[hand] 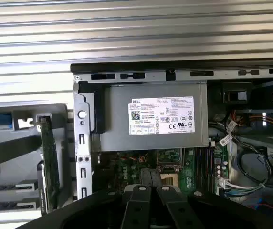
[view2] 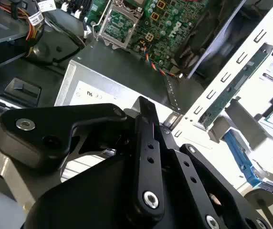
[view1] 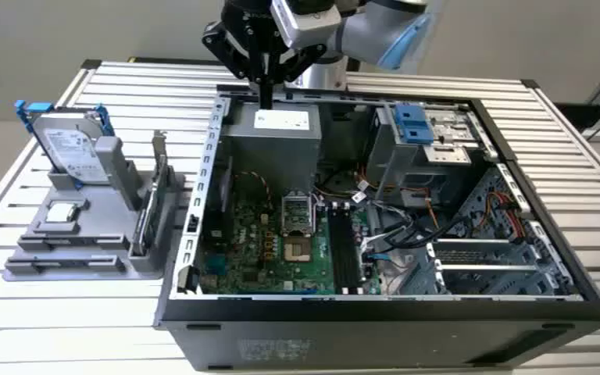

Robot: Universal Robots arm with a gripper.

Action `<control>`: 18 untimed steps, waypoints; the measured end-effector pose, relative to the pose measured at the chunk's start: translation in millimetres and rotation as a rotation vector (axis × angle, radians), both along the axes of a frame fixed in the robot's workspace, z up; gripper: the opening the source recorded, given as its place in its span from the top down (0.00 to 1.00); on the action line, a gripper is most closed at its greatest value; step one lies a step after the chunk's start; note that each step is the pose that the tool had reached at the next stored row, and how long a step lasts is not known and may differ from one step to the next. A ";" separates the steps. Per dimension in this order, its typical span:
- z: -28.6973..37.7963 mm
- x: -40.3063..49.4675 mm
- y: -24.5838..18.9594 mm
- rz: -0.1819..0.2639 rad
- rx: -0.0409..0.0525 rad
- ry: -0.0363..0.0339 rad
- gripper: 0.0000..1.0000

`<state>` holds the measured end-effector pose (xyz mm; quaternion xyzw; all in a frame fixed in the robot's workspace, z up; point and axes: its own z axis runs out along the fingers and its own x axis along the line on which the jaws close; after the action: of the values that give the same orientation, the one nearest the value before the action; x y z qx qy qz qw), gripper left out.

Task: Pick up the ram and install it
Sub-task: 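Reach for the ram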

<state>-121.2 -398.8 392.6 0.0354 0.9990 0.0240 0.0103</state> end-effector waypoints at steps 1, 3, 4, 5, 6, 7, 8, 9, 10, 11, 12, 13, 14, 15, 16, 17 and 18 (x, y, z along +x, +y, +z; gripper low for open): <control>0.0 0.0 0.0 0.000 0.0000 0.0000 1.00; 0.0 0.0 0.0 0.000 0.0000 0.0000 1.00; 0.0 0.0 0.0 0.000 0.0000 0.0000 1.00; 0.0 0.0 0.0 0.000 0.0000 0.0000 1.00; 0.0 0.0 0.0 0.000 0.0000 0.0000 1.00; 0.0 0.0 0.0 0.000 0.0000 0.0000 1.00; 0.0 0.0 0.0 -0.001 0.0000 0.0000 1.00; 0.0 0.0 0.0 -0.001 0.0000 0.0000 1.00; 0.0 0.0 0.0 -0.001 0.0000 0.0000 1.00; 0.0 0.0 0.0 -0.002 0.0000 0.0000 1.00; 0.0 0.0 0.0 -0.002 0.0000 0.0000 1.00; 0.0 0.0 0.0 -0.002 0.0000 0.0000 1.00; -0.1 -0.5 0.0 -0.002 0.0001 -0.0001 1.00; -0.1 -1.2 -0.1 -0.002 0.0001 -0.0002 1.00; 0.0 -2.0 -0.1 -0.002 0.0000 -0.0001 1.00; 0.0 -3.3 -0.1 -0.002 0.0000 0.0000 1.00; 0.0 -4.8 -0.1 -0.002 -0.0001 0.0000 1.00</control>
<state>-126.0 -398.8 392.7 0.0364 0.9990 0.0240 0.0104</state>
